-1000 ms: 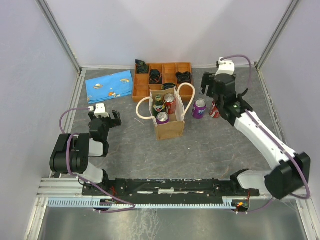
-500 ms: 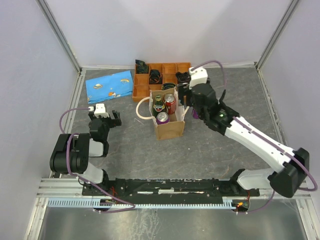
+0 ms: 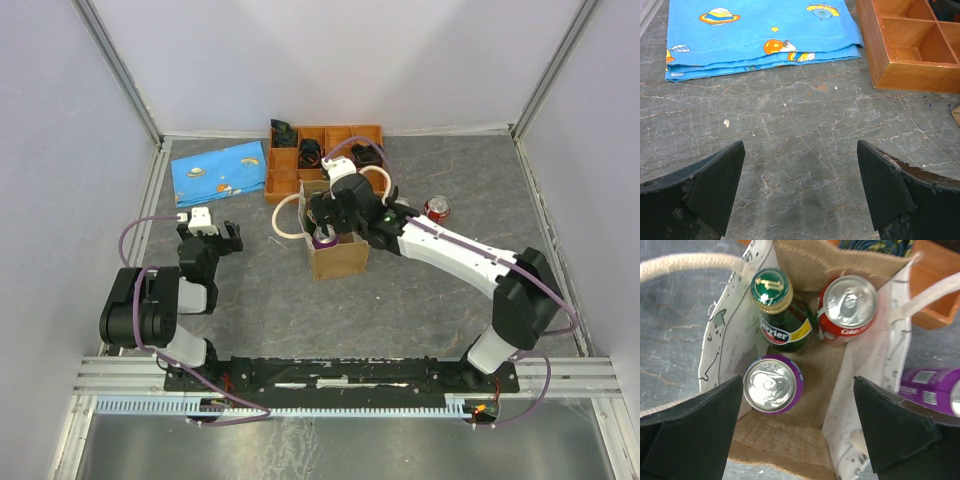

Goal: Take the beverage out of the canvas bag

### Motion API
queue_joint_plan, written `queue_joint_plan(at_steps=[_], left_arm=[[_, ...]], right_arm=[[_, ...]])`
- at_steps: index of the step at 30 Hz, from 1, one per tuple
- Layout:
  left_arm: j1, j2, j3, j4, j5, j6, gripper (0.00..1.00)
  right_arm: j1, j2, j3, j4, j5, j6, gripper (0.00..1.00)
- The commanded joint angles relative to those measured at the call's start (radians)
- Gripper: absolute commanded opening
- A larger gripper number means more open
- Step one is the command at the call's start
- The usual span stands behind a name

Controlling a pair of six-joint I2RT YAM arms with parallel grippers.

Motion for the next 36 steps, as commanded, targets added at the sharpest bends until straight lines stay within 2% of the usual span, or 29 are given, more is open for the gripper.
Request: queue_joint_plan(at_steps=[1, 10, 29, 32, 36], left_arm=[[-0.003, -0.005, 0.009, 0.035, -0.009, 0.039, 0.99], [-0.004, -0.005, 0.009, 0.035, -0.009, 0.039, 0.99], [-0.004, -0.004, 0.009, 0.035, -0.009, 0.039, 0.99], [-0.004, -0.005, 0.009, 0.035, -0.009, 0.039, 0.99], [-0.004, -0.005, 0.009, 0.036, -0.009, 0.04, 0.99]], right_arm=[[0.017, 0.042, 0.055, -0.004, -0.088, 0.056, 0.99], [0.037, 0.123, 0.045, 0.009, -0.11, 0.079, 0.99], [0.049, 0.294, 0.061, 0.037, -0.043, 0.07, 0.99], [0.049, 0.299, 0.063, 0.039, -0.033, 0.071, 0.91], [0.049, 0.305, 0.066, 0.029, -0.036, 0.068, 0.66]])
